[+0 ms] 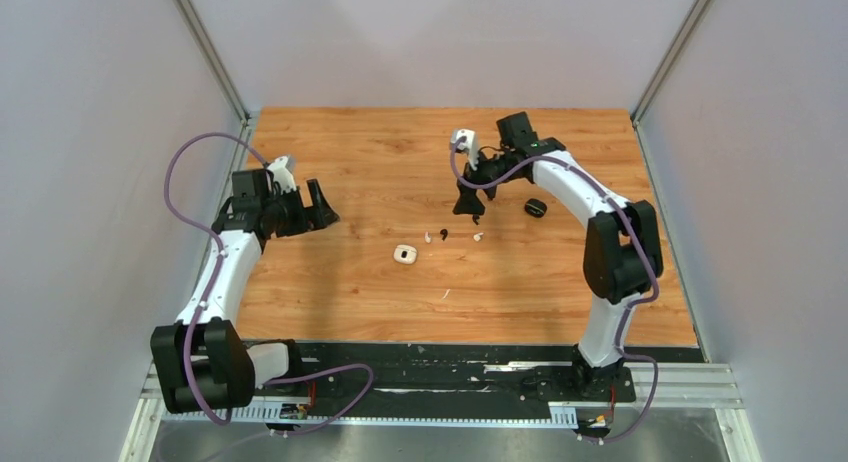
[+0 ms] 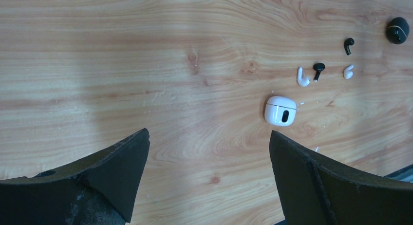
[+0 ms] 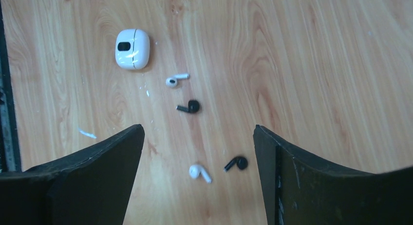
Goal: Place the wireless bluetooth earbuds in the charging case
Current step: Pick up the charging case at the center of the board.
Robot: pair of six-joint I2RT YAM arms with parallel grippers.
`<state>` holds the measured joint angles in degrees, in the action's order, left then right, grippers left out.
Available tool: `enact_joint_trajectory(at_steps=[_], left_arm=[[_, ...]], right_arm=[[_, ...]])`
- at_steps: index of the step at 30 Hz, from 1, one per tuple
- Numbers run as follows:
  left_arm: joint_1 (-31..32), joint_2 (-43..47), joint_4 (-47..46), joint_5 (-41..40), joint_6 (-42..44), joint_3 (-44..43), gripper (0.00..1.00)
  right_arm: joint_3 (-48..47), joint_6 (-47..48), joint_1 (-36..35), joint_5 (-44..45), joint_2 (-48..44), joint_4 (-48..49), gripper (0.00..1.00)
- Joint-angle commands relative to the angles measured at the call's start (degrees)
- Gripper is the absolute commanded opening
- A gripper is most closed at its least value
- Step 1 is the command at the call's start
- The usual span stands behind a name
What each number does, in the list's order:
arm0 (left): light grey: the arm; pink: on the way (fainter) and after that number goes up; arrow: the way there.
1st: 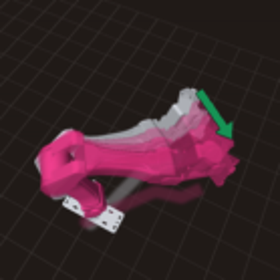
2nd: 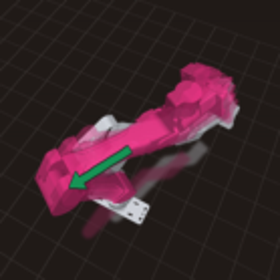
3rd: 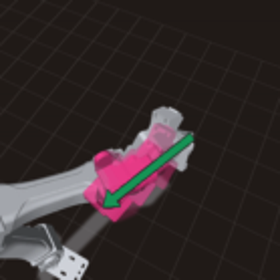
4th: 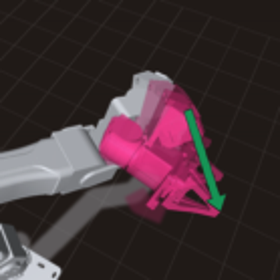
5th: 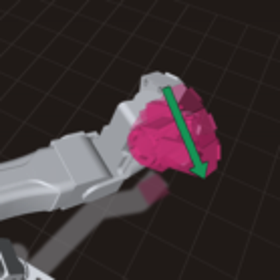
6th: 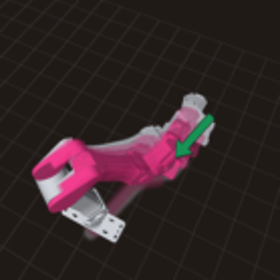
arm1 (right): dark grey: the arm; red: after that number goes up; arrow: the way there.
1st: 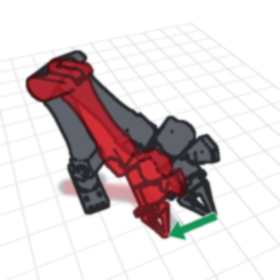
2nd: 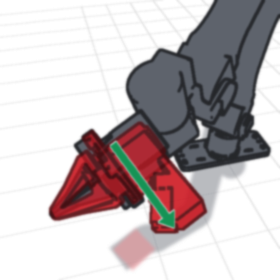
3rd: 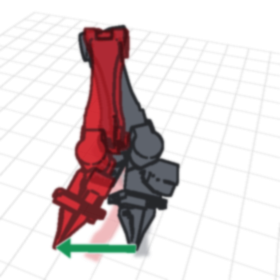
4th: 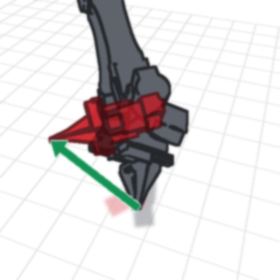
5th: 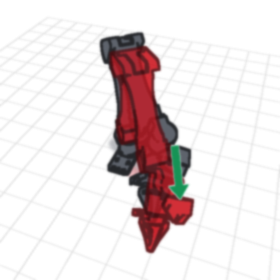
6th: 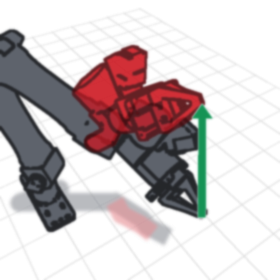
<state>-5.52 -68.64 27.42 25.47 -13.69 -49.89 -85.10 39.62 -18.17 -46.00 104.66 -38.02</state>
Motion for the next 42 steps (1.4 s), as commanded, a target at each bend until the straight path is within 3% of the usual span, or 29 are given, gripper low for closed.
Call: enact_joint_trajectory(at_steps=[1, 5, 10, 16, 20, 26, 32, 42], left_arm=[[-1.0, 2.8, -2.8, -1.0, -1.9, 0.3, 1.00], [-1.1, 2.6, -3.1, -1.4, -2.5, 0.6, 1.00], [-1.2, 1.8, -3.5, -4.3, -5.6, 0.2, 1.00], [-1.3, 2.4, -7.2, -1.9, -12.2, 0.9, 1.00], [-1.3, 2.6, -7.8, -0.4, -14.7, 1.8, 0.99], [-1.3, 2.5, -6.3, -2.6, -14.3, 1.0, 0.99], [-1.3, 0.4, -5.2, -2.6, -14.1, -0.5, 0.98], [-1.4, 0.7, -4.5, -2.7, -14.7, -0.5, 0.97]], right_arm=[[-10.4, 9.5, -4.0, -2.1, 6.0, -2.4, 0.81], [-13.7, 8.2, -8.4, -1.6, 10.6, -3.1, 0.77], [-13.0, 5.5, -14.7, 2.2, 12.4, -3.0, 0.70], [-10.4, 0.2, -19.4, 6.4, 13.7, -0.5, 0.66], [-8.2, -3.4, -22.8, 14.1, 13.4, 3.4, 0.73], [-5.0, -7.0, -27.2, 22.2, 13.1, 8.2, 0.74], [-4.0, -11.2, -28.5, 27.8, 14.5, 12.3, 0.73], [-0.8, -11.1, -28.7, 28.2, 13.2, 12.3, 0.65]])
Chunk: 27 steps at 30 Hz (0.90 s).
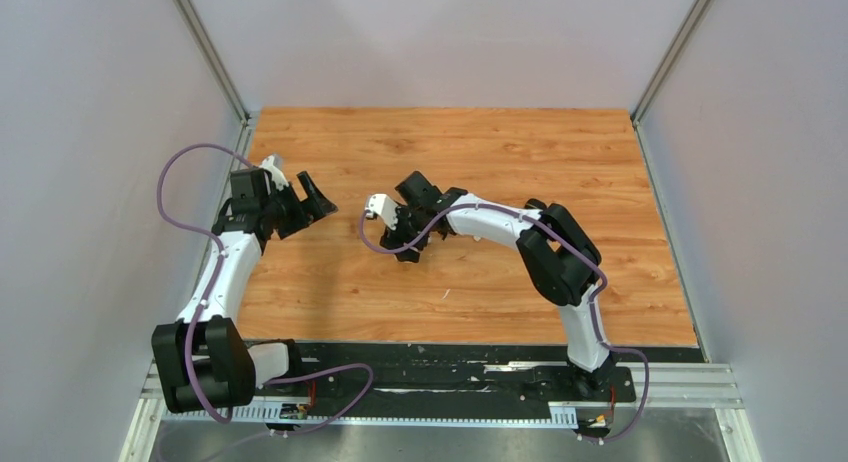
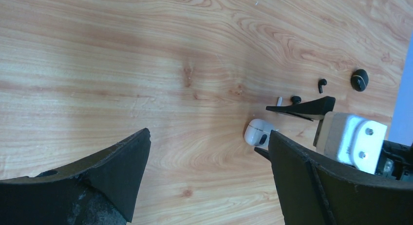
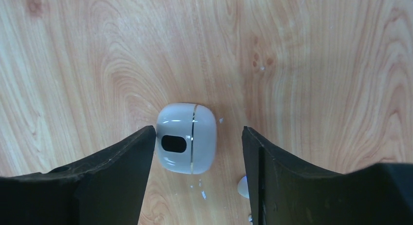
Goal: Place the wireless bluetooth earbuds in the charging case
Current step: Pick up the charging case at the center of the board.
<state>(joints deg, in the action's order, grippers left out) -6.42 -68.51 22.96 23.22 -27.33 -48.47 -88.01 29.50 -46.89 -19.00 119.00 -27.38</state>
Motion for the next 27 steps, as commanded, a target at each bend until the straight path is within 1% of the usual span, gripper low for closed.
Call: enact_joint_trajectory(at_steps=[1, 9, 11, 12, 14, 18, 21, 25, 27], left_arm=[[-0.5, 0.7, 0.0, -0.4, -1.0, -1.9, 0.97], [-0.4, 0.8, 0.0, -0.4, -1.1, -1.4, 0.97], [-0.4, 0.9, -0.2, -0.4, -1.1, -1.1, 0.98], [-0.4, 1.1, -0.5, -0.3, -1.1, -1.0, 0.97], [-0.5, 1.4, -0.6, -0.1, -1.1, -0.6, 0.97], [-0.5, 1.6, -1.9, 1.2, -2.0, 0.5, 0.97], [-0.5, 0.9, -4.9, 5.7, -3.0, 1.1, 0.96], [-0.2, -2.0, -9.3, 13.6, -3.5, -0.2, 0.96], [0.3, -3.1, -12.6, 18.1, -3.4, -1.4, 0.94]], right_arm=[[2.6, -0.9, 0.0, 1.3, -1.3, 1.7, 0.64], [4.1, 0.6, -0.2, 2.9, -1.4, 1.7, 0.64], [4.6, 1.0, -0.1, 3.0, -1.5, 1.7, 0.61], [4.8, 1.3, -0.2, 2.9, -1.6, 1.7, 0.58], [5.2, 2.1, -0.2, 2.6, -2.0, 1.7, 0.48], [5.8, 3.2, 0.0, 2.5, -2.9, 1.7, 0.26], [4.5, 4.5, 0.6, 3.3, -4.3, 1.8, 0.13], [-0.3, 4.8, 2.9, 4.3, -7.6, 2.0, 0.01], [-3.2, 4.7, 4.4, 3.8, -10.0, 2.4, 0.00]])
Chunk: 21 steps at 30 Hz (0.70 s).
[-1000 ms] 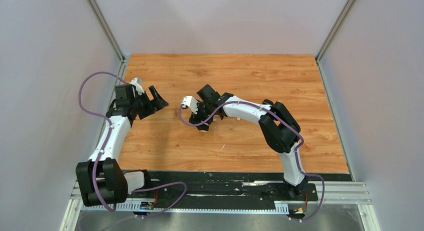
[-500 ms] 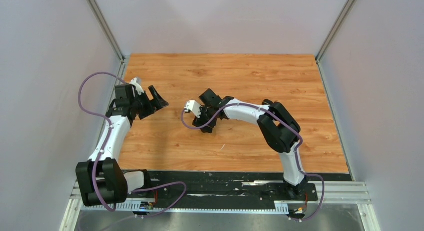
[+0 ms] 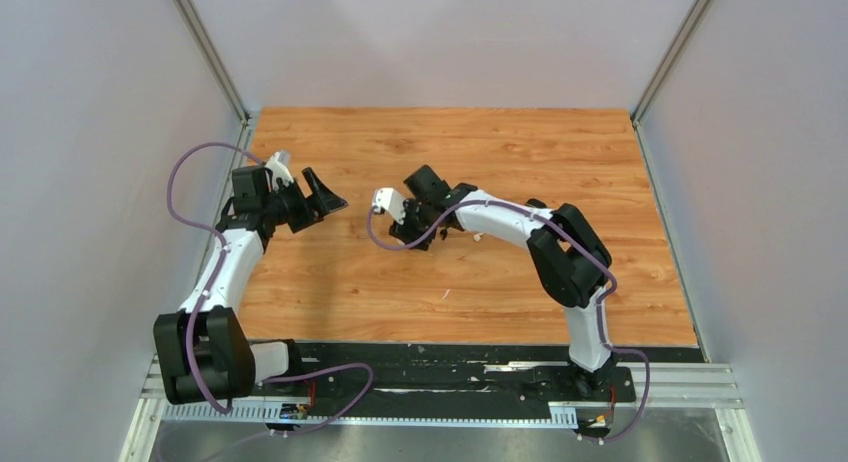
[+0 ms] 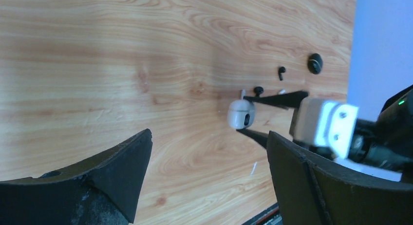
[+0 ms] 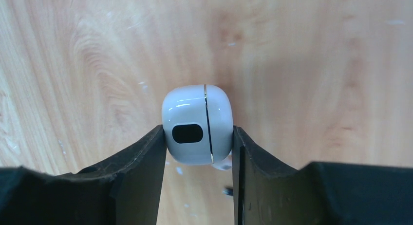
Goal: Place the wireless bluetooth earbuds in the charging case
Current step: Pick up the charging case at the center of the board.
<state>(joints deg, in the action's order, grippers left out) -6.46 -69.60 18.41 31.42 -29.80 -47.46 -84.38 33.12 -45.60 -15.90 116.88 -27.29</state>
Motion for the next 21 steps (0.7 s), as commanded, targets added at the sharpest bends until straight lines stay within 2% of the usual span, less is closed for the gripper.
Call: enact_joint_trajectory(at_steps=[1, 5, 9, 13, 16, 21], left_arm=[[0.4, -2.1, -9.7, 12.4, -1.4, -2.9, 0.94], [2.9, -0.4, -24.6, 17.5, -3.4, -5.1, 0.94], [9.7, 1.4, -28.8, 18.6, 1.6, -10.3, 0.93], [13.6, 2.4, -37.5, 22.5, 4.0, -11.2, 0.86], [16.7, 3.6, -36.5, 21.8, 11.0, -13.0, 0.85], [20.5, 3.3, -41.0, 19.8, 11.8, -13.3, 0.84]], right_arm=[[-7.8, 1.1, 3.9, 0.4, -9.1, 2.9, 0.00], [-7.4, 2.6, 6.4, -1.1, -15.7, 9.0, 0.00], [-1.4, 5.7, 6.7, -0.2, -23.4, 18.8, 0.00], [5.3, 10.9, 6.6, 1.2, -31.1, 29.1, 0.00], [10.2, 15.6, 6.5, 0.2, -35.4, 35.1, 0.00], [13.6, 21.5, 4.5, 0.8, -38.3, 38.9, 0.00]])
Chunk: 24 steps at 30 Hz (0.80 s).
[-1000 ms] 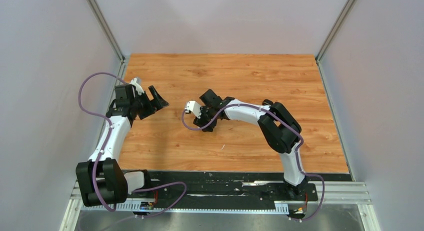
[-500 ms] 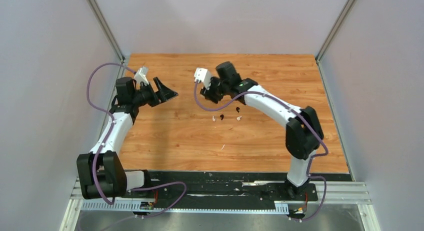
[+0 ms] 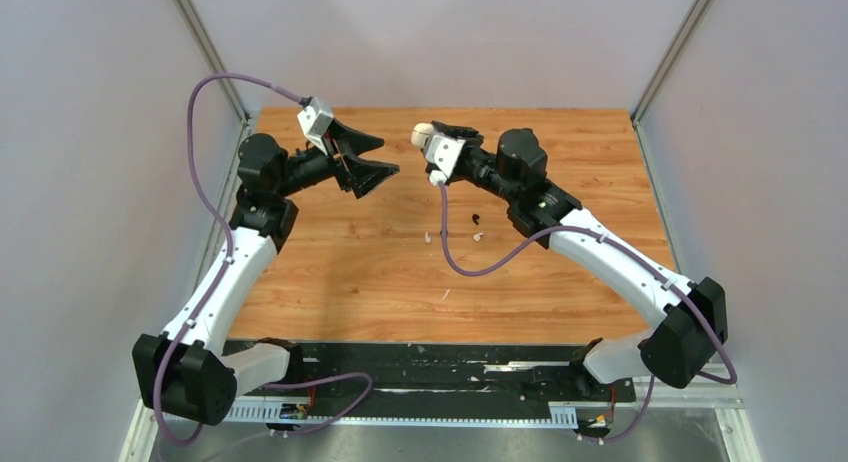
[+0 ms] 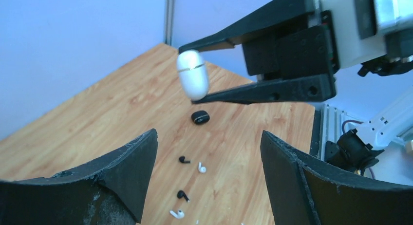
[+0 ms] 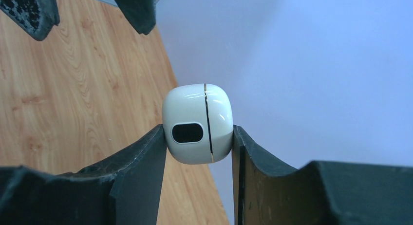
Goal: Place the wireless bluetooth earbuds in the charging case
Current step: Pick up the charging case at the center of the board.
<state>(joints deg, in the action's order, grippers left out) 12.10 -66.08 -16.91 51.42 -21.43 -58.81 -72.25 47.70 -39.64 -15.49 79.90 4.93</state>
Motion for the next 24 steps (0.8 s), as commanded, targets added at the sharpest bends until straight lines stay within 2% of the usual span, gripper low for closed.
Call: enact_joint_trajectory(at_steps=[1, 10, 24], left_arm=[[2.1, -0.8, -5.7, 0.0, 2.2, -2.7, 0.83], [3.1, -6.0, -10.9, 2.6, -4.6, -3.9, 0.75], [5.0, -8.5, -12.1, 3.3, -5.3, -5.4, 0.60]], right_arm=[[1.5, 7.9, -1.9, 0.4, -1.3, 6.7, 0.00], [3.5, 17.7, -4.4, 0.3, -1.3, 10.5, 0.00], [5.1, 23.5, -5.4, 0.9, -1.1, 14.2, 0.00]])
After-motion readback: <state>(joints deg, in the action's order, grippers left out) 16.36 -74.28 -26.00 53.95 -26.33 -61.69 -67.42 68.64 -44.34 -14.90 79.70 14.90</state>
